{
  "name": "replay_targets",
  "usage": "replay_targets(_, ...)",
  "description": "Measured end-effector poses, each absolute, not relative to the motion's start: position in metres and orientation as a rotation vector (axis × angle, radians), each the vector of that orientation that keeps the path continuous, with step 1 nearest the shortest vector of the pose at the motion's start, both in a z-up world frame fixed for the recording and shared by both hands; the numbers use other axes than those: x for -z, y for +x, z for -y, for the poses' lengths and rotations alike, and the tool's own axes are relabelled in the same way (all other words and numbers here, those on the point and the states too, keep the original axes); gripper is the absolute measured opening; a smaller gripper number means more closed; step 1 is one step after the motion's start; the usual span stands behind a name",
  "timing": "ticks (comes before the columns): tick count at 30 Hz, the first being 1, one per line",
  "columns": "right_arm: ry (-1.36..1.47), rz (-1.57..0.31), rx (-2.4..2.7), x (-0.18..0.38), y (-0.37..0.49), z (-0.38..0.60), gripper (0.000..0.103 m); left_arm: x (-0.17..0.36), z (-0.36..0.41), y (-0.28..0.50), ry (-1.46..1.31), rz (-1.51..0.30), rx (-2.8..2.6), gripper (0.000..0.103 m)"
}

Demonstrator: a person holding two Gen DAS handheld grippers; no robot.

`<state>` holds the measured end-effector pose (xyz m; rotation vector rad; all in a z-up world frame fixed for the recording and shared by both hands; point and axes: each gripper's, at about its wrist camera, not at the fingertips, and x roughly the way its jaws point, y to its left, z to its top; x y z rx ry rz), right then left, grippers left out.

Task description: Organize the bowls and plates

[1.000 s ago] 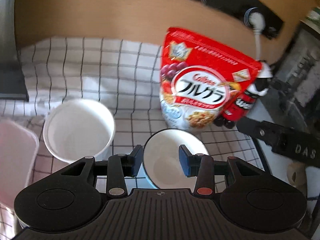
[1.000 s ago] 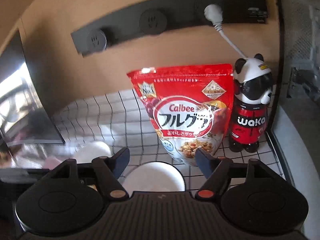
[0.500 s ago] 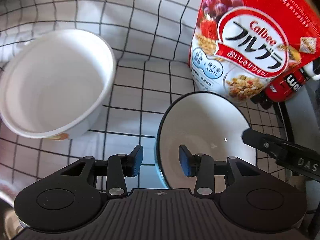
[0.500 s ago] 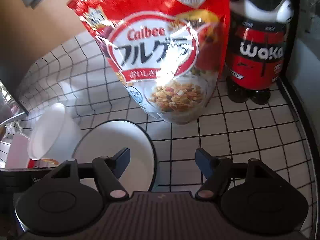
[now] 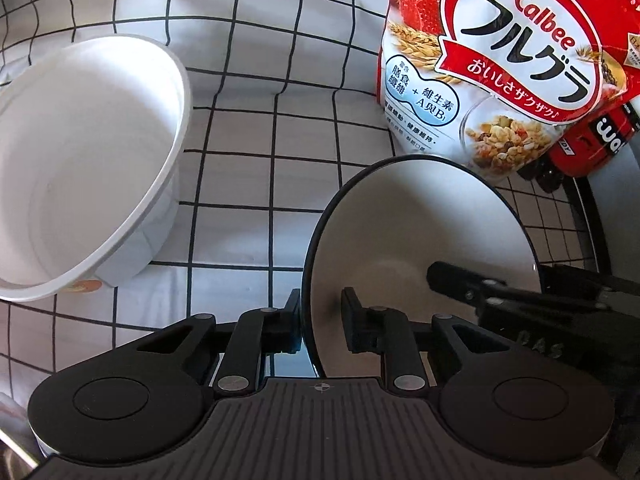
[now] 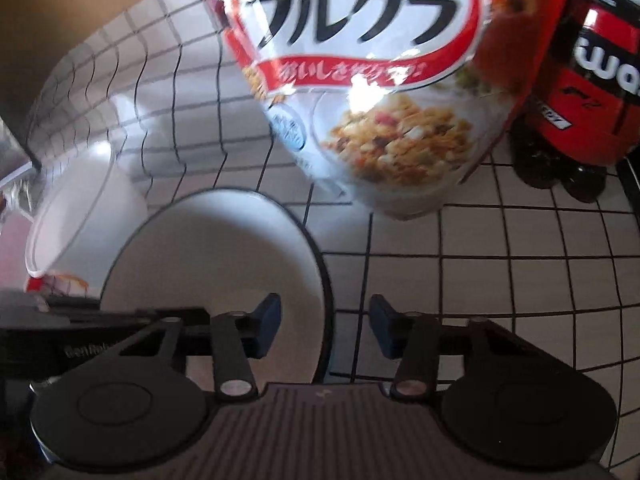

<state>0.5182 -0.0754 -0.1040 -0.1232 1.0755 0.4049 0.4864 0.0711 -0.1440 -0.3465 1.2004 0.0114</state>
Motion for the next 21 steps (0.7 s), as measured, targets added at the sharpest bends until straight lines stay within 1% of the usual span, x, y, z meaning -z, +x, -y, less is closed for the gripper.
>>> replay_targets(4,-0.139,-1.088,-0.428,0.107,0.513,0.069,0.033,0.142,-0.069,0.487,-0.329,-1.210,-0.011,0.021)
replay_targets(8,-0.170,-1.080,-0.427,0.107,0.508,0.064,0.032,0.142,-0.068,0.486,-0.322,-1.222,0.003,0.021)
replay_targets(18,-0.141,-1.094,-0.434,0.108,0.511,0.069,0.032,0.142,-0.063,0.490,-0.296,-1.223,0.010,0.023)
replay_targets(20,-0.139,-1.093,-0.431,0.108,0.510,0.070,0.032,0.143,-0.063,0.490,-0.309,-1.223,0.020,0.027)
replay_targets(21,-0.139,-1.092,-0.431,0.108,0.510,0.070,0.032,0.143,-0.064,0.489,-0.333,-1.221,0.033,0.036)
